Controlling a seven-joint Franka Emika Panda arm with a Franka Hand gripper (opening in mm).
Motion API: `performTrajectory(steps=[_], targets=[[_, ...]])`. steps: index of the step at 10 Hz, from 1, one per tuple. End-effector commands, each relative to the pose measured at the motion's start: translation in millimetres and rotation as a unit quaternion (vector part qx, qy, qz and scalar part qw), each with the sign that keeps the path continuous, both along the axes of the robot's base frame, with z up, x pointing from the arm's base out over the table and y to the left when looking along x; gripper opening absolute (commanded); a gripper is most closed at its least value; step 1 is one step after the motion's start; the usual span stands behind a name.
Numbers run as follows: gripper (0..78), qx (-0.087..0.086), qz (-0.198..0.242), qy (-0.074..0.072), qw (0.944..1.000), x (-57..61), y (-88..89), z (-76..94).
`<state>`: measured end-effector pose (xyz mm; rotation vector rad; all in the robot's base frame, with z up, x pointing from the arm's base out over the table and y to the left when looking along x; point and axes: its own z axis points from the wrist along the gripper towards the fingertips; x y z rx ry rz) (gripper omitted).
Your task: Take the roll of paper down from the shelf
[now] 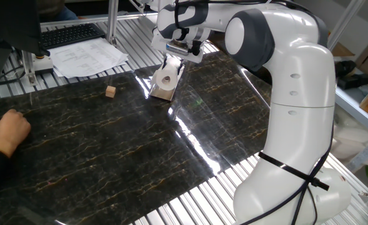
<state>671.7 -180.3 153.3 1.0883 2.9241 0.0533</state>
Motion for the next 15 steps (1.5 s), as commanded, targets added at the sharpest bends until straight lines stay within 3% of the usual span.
performTrajectory(steps=[1,15], targets=[[1.3,0.000,-0.004,-0.003,1.0000,-7.0,10.1,4.9],[1.3,0.001,-0.009,-0.005,0.9999,-41.3,57.7,3.4]])
